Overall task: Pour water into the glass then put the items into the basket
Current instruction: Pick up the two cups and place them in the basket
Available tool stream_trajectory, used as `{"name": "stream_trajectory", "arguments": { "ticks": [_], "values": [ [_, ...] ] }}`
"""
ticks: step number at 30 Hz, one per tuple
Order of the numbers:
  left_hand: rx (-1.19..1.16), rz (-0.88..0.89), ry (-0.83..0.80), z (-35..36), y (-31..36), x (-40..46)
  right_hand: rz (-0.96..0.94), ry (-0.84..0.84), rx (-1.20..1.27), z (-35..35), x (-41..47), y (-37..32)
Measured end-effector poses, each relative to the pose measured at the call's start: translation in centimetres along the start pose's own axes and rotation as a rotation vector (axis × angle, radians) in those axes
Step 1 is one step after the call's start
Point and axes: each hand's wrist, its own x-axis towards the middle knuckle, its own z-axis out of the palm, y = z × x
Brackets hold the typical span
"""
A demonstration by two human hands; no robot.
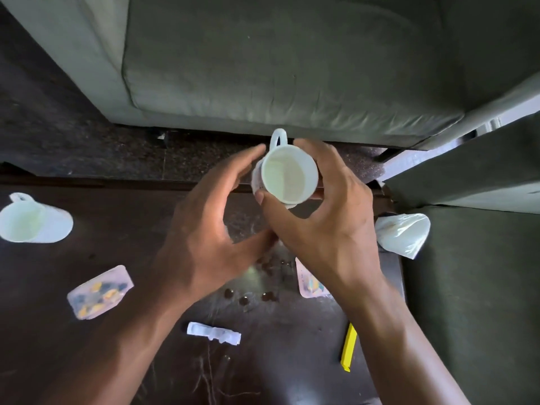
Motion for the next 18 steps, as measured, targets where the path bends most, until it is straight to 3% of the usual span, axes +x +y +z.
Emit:
{"name": "stream_trajectory", "arguments": {
  "ticks": [9, 15, 18],
  "values": [
    [-0.063, 0.031, 0.386, -7.2, -1.4, -3.4, -0.099, -0.162, 0.051, 6.5, -2.6, -8.2],
    [-0.128, -0.037, 0.492, -13.7, -4.7, -7.3, -0.148, -0.397, 0.052, 11.4, -3.4, -12.1],
    [-0.134, -0.056, 0.567, -17.0, -5.8, -8.8, -0.169, -0.433, 0.151, 13.4, -3.1, -14.2]
  ]
}}
